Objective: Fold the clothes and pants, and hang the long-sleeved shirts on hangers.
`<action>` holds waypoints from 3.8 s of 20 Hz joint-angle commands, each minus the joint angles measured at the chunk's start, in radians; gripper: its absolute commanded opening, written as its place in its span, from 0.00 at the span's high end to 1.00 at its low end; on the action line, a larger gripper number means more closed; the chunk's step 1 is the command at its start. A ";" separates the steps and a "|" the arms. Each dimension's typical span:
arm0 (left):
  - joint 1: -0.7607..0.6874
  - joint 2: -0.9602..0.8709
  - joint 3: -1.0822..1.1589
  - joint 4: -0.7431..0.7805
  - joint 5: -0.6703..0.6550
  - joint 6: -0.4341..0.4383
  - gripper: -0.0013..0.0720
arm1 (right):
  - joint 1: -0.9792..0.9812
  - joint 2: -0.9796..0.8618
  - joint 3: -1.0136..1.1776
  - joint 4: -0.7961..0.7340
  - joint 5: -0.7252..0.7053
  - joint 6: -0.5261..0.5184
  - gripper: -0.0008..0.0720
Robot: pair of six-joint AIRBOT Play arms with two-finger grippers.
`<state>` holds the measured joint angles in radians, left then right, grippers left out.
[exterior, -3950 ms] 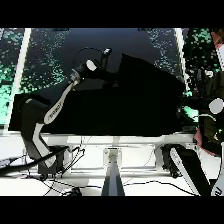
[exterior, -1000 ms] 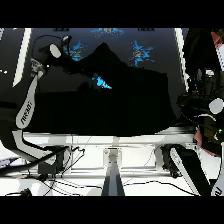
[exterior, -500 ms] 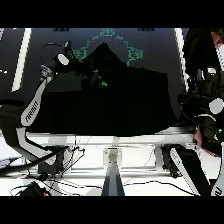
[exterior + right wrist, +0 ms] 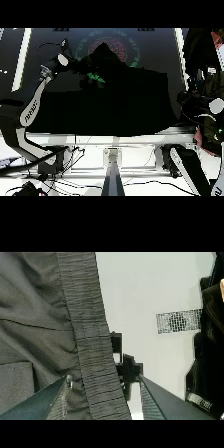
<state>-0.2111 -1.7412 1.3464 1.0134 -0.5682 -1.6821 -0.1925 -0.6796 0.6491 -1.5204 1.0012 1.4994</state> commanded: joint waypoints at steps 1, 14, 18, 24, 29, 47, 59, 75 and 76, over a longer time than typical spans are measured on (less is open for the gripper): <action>-0.001 0.000 0.000 0.034 0.030 -0.002 0.33 | 0.000 0.001 0.001 0.002 -0.003 0.000 0.32; -0.037 -0.057 0.004 0.034 0.138 -0.001 0.96 | 0.000 0.001 0.001 0.005 -0.052 0.002 0.32; 0.029 0.073 0.008 0.034 0.113 0.107 0.96 | 0.000 0.001 0.001 -0.006 -0.103 0.002 0.32; 0.237 0.385 0.008 0.034 0.055 0.164 0.96 | 0.000 -0.010 0.001 -0.028 -0.373 0.002 0.39; 0.376 0.497 0.008 0.034 -0.072 0.196 0.96 | 0.000 -0.097 0.001 -0.021 -0.466 0.009 0.39; 0.589 0.436 0.007 0.452 -0.404 0.266 0.96 | -0.308 -0.639 0.385 0.376 -0.062 -0.124 0.40; 0.582 0.329 0.007 0.336 -0.491 0.266 0.96 | -0.307 -0.975 0.407 0.746 0.199 -0.577 0.15; 0.587 0.332 0.060 0.336 -0.491 0.266 0.96 | -0.204 -0.924 0.536 0.668 -0.041 -0.761 0.96; 0.590 0.332 0.095 0.337 -0.489 0.266 0.96 | -0.216 -0.898 0.536 0.623 -0.064 -0.734 0.96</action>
<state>0.3744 -1.4105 1.3926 1.3495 -1.0607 -1.4166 -0.3950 -1.6310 1.1622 -0.8135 1.0100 0.7418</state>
